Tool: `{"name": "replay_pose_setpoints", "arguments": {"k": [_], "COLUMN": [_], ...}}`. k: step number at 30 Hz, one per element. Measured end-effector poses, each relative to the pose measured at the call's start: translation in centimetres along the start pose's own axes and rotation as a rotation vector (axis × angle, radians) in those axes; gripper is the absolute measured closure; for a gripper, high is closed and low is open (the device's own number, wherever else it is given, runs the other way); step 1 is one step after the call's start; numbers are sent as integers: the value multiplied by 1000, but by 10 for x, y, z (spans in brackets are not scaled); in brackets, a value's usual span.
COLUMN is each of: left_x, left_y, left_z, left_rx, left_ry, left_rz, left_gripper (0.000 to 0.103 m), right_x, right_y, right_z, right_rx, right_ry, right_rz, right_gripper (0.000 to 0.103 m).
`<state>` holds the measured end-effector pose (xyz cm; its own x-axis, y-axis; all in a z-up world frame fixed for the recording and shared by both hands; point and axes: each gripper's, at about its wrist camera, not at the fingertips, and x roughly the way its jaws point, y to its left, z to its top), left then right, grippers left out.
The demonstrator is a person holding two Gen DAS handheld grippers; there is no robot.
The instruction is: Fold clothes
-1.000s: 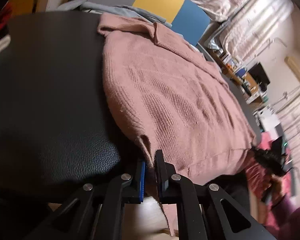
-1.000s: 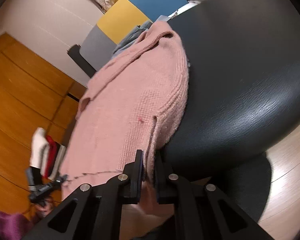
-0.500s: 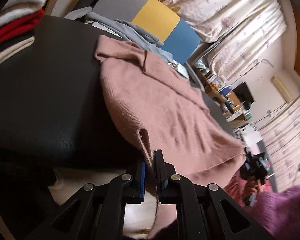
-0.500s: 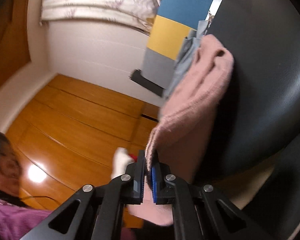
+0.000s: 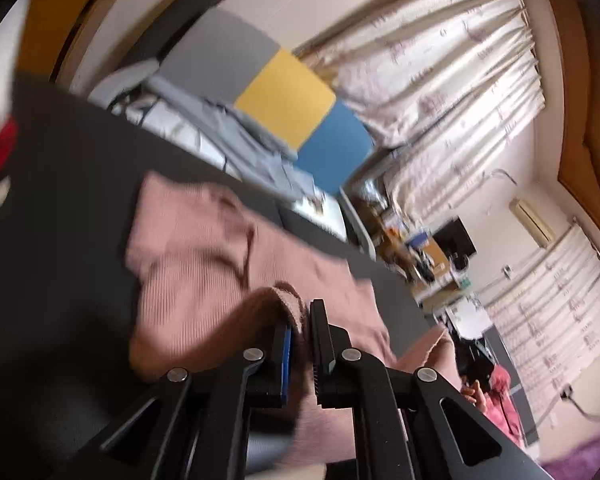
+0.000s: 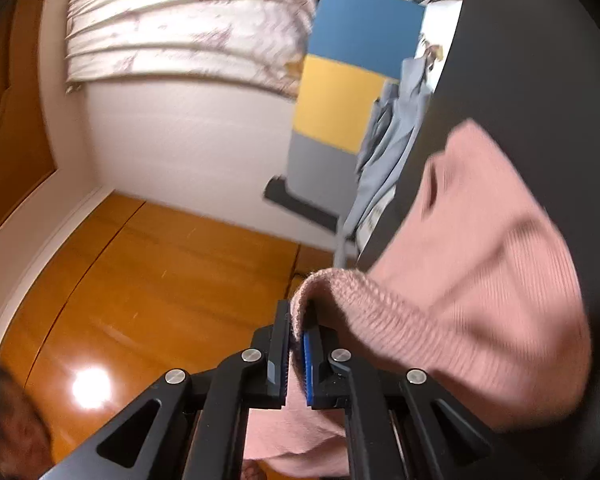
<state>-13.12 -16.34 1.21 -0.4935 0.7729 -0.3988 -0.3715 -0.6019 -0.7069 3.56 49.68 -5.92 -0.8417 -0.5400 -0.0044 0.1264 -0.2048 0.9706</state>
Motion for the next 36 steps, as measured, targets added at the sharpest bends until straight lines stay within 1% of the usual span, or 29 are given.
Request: {"name": "replay_pose_setpoints", "arguments": {"k": [2,4,6,8,9,10,11,12,13,15,16,17,18,19,21,22,24,25,28,30,31,32,33,35,36], "left_x": [30,60,93,124,137,148,157,163,164,164,164,164,164,165,169,171,172,173,166,155,150,148,146,139,138], "left_y": [18,40,64,87,96,105,114,121,123,123,122,119,116,113,107,104,101,101,107,113,115,115,113,109,106], "left_z": [29,49,65,73,73,72,71,70,69,70,71,73,75,77,84,89,97,102,117,125,127,128,126,118,110], "left_rx": [-64,-141,-219,-264,-273,-288,-307,-330,-350,-375,-384,-392,-401,-412,-430,-436,-447,-452,-438,-443,-444,-433,-400,-307,-252], "left_ry": [-8,5,36,84,113,143,172,197,206,207,211,217,221,222,211,197,150,118,6,-70,-93,-97,-91,-68,-48], "left_rz": [14,61,114,197,247,295,330,346,333,288,264,240,217,195,158,150,161,184,294,340,358,374,397,452,478], "left_gripper": [95,95,95,95,95,95,95,95,95,87,74,58,51,42,41,41,41,40,39,38,35,34,34,33,32], "right_x": [25,49,74,89,95,98,100,101,101,102,104,106,109,114,125,127,127,124,114,104,98,93,89,92,91], "right_y": [-11,-27,-50,-73,-84,-94,-101,-106,-105,-99,-94,-91,-90,-90,-93,-94,-97,-99,-102,-98,-95,-89,-82,-68,-60], "right_z": [28,50,66,73,75,76,77,78,80,82,82,83,82,82,86,89,98,101,113,120,123,125,124,123,114], "right_rx": [24,60,106,158,184,211,234,254,266,282,284,287,292,299,326,333,337,339,331,290,264,229,184,75,6], "right_ry": [-24,-45,-53,-45,-41,-36,-28,-20,-12,13,42,70,97,122,142,132,68,33,-65,-127,-149,-149,-125,-64,-29], "right_rz": [-41,-90,-174,-259,-305,-348,-358,-363,-359,-352,-356,-360,-364,-367,-345,-324,-287,-273,-264,-269,-278,-301,-333,-405,-454], "right_gripper": [99,99,99,99,96,96,96,94,86,76,74,72,69,69,69,69,67,66,66,65,64,62,62,62,62]}}
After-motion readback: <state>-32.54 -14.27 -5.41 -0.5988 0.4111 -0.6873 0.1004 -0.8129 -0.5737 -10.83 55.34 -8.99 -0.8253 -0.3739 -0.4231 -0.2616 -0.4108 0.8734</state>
